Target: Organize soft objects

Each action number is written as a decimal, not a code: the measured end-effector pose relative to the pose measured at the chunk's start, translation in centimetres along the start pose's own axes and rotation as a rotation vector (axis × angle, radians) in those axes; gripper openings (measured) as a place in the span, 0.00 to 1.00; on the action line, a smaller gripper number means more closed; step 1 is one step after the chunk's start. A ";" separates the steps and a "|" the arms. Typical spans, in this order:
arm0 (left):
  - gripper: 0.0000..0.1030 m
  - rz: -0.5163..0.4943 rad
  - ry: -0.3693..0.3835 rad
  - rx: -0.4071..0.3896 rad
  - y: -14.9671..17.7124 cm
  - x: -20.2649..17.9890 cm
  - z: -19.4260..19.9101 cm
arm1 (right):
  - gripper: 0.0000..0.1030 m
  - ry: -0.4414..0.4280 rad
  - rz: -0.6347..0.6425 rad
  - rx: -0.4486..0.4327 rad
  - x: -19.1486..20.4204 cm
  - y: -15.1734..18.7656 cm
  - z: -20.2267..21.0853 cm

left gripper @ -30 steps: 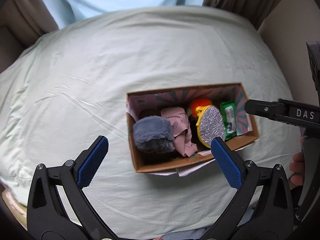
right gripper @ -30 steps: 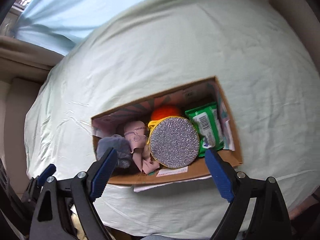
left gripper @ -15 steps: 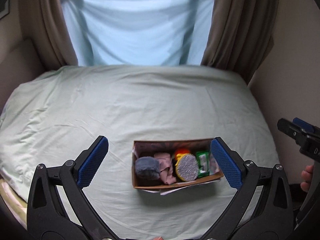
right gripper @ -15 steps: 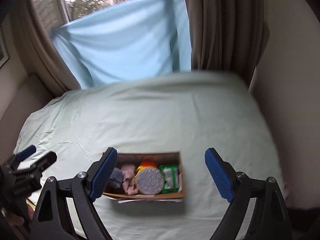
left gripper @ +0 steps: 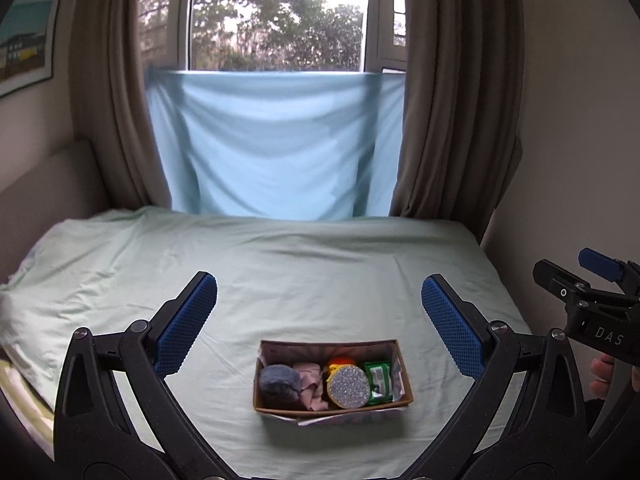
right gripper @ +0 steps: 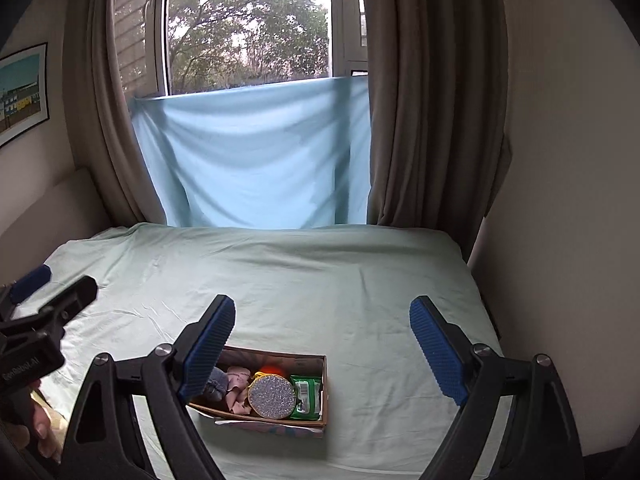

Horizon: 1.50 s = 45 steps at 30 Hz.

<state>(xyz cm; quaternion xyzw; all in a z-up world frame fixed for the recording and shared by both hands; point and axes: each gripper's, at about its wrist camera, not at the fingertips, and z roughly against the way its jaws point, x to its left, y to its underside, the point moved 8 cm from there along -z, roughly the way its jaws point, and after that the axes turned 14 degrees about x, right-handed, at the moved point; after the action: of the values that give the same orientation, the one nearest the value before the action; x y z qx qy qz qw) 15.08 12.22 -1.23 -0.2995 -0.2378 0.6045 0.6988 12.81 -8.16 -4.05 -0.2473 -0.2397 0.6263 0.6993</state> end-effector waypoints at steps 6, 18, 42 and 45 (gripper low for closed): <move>0.99 -0.023 -0.008 -0.014 0.3 -1.0 0.4 | 0.84 -0.008 -0.020 -0.034 -0.8 0.0 0.8; 0.99 -0.023 0.007 -0.013 0.4 -1.9 -0.3 | 0.84 0.007 -0.021 -0.077 -1.7 -0.8 1.4; 0.99 -0.027 0.020 -0.030 0.2 -2.8 -0.5 | 0.84 0.007 -0.026 -0.093 -2.6 -1.5 1.1; 0.99 -0.027 0.019 -0.030 0.1 -2.8 -0.6 | 0.84 0.006 -0.029 -0.095 -2.5 -1.5 1.1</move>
<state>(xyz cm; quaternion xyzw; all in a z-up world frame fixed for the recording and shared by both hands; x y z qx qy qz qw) 14.98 9.42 -1.66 -0.3123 -0.2441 0.5885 0.7047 13.03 -10.74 -2.32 -0.2786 -0.2707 0.6035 0.6963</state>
